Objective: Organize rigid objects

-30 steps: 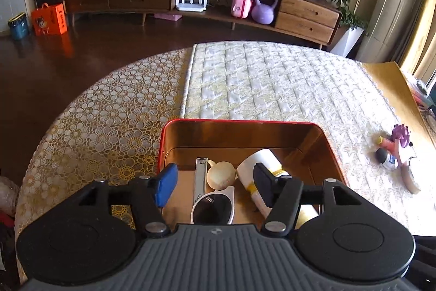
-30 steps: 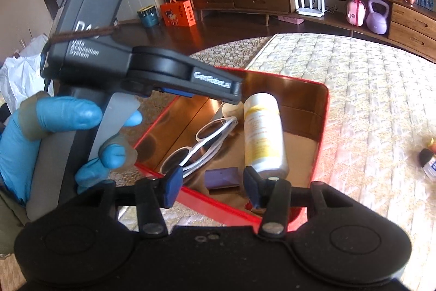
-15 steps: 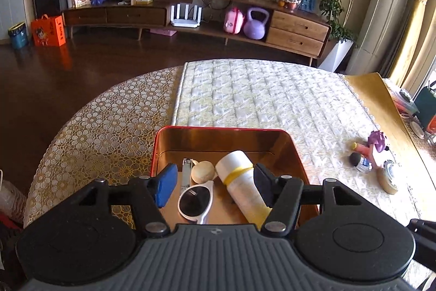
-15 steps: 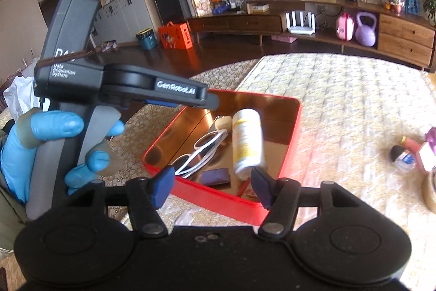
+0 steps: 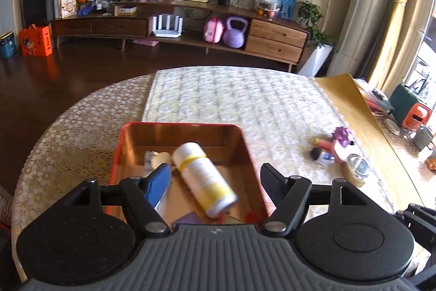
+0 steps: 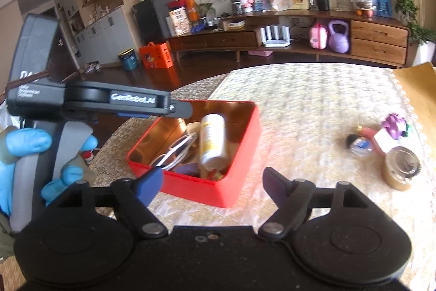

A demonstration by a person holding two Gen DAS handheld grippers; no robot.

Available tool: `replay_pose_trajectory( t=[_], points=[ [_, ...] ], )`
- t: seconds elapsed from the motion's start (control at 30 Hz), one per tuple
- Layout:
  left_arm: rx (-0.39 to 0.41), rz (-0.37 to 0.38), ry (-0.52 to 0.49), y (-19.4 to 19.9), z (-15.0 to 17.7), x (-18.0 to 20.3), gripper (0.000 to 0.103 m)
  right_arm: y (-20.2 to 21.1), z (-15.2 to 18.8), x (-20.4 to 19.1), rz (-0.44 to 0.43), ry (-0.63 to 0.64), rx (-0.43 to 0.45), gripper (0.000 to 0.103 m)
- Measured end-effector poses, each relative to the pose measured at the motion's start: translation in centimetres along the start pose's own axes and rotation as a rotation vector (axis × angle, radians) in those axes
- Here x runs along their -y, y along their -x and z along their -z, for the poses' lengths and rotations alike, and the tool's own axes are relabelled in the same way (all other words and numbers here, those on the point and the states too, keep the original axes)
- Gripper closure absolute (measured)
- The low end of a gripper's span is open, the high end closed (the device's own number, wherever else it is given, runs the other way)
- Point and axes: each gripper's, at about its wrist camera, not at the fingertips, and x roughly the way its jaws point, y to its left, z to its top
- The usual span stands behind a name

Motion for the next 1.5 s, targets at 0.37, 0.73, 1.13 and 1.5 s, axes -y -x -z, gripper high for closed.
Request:
replay_pose_trajectory(
  t=[0.37, 0.73, 1.13, 1.5],
  points=[
    [0.002, 0.070, -0.016, -0.2, 1.1, 5.1, 0.022, 3.6, 1.5, 4.2, 0.083, -0.016, 0.102, 0.000],
    [0.006, 0.101, -0.139, -2.9, 1.6, 11.7, 0.020, 5.7, 3.0, 10.4, 0.209, -0.048, 0.116, 0.000],
    [-0.066, 0.147, -0.236, -10.2, 1.5, 16.5, 0.020, 3.2, 3.8, 16.3, 0.281, 0.080, 0.017, 0.000],
    [-0.123, 0.135, -0.309, -16.9, 1.4, 19.2, 0.020, -0.5, 3.7, 20.6, 0.261, 0.085, -0.044, 0.002]
  ],
)
